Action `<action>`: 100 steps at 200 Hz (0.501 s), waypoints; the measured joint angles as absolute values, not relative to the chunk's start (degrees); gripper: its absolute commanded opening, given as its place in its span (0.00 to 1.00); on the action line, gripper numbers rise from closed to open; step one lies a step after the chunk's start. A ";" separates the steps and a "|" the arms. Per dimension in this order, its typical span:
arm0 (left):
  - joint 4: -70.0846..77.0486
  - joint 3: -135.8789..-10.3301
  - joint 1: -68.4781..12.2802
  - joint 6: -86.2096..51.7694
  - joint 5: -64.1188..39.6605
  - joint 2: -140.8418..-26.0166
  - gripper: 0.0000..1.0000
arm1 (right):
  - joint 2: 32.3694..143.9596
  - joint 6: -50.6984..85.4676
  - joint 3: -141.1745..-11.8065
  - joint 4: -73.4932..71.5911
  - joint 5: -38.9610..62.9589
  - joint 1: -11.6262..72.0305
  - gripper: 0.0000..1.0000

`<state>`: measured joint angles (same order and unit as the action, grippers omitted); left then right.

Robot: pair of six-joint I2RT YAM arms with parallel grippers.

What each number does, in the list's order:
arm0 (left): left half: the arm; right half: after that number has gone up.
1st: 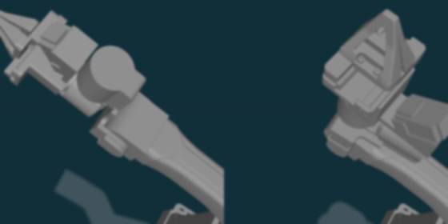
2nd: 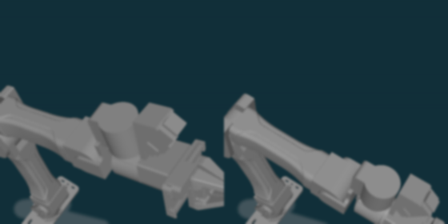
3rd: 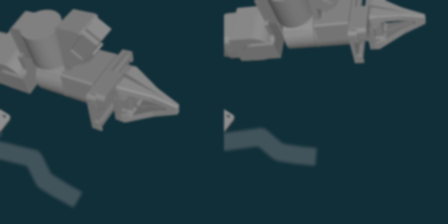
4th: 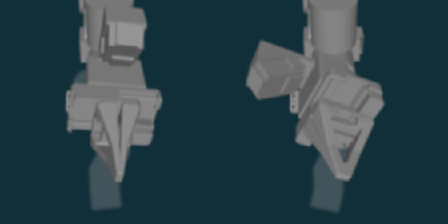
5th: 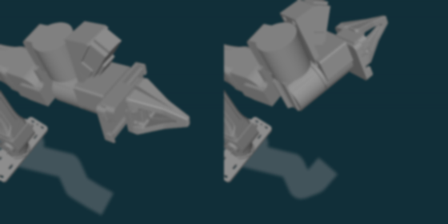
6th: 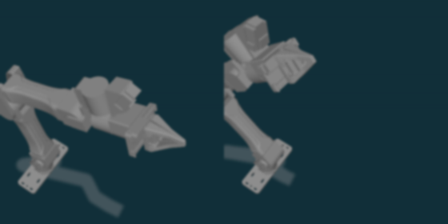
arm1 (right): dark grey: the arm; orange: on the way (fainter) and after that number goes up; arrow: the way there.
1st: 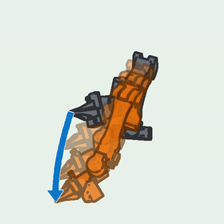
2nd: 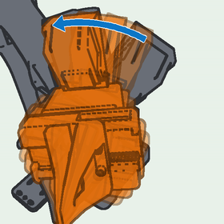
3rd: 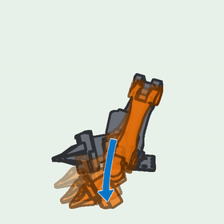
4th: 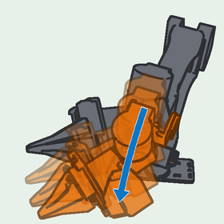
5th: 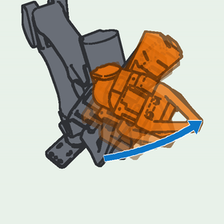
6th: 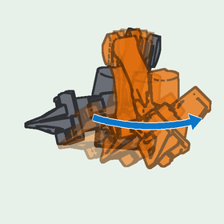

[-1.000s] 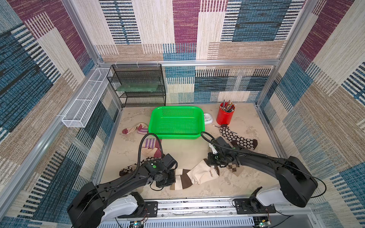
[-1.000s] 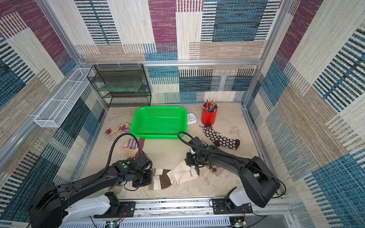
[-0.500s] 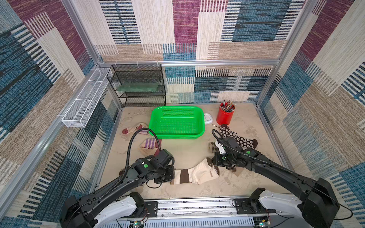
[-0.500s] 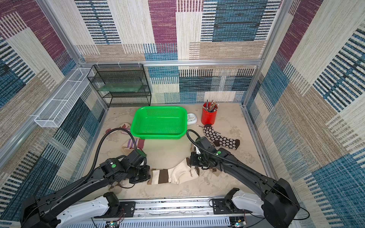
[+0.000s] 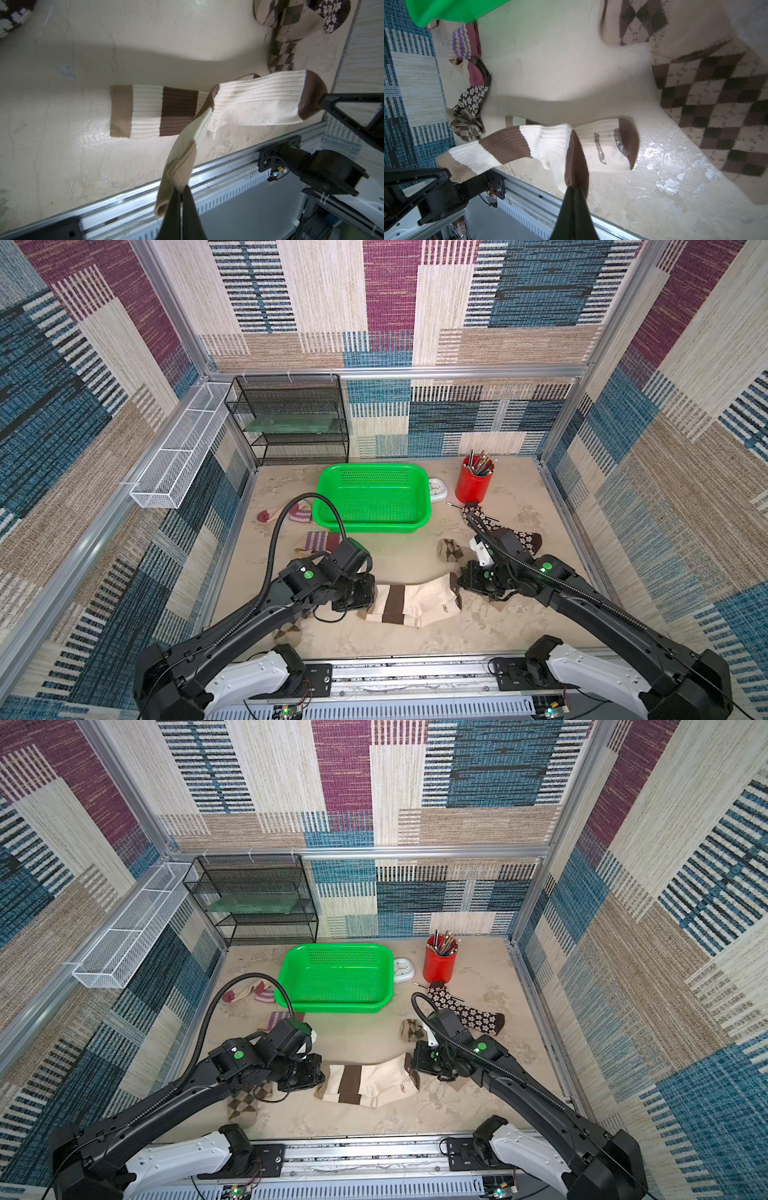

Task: Place the socks together as a pair
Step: Place the sock in the sock.

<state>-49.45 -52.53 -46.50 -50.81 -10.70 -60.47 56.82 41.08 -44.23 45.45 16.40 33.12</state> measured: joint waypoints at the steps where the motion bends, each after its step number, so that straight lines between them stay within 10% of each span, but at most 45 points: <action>1: -49.45 -52.58 -46.50 -50.81 -10.70 -60.45 0.00 | 56.80 41.08 -44.25 45.50 16.45 33.12 0.00; 100: -50.06 -52.23 -46.24 -50.81 -12.19 -61.67 0.00 | 60.47 40.38 -45.12 49.76 21.30 32.60 0.00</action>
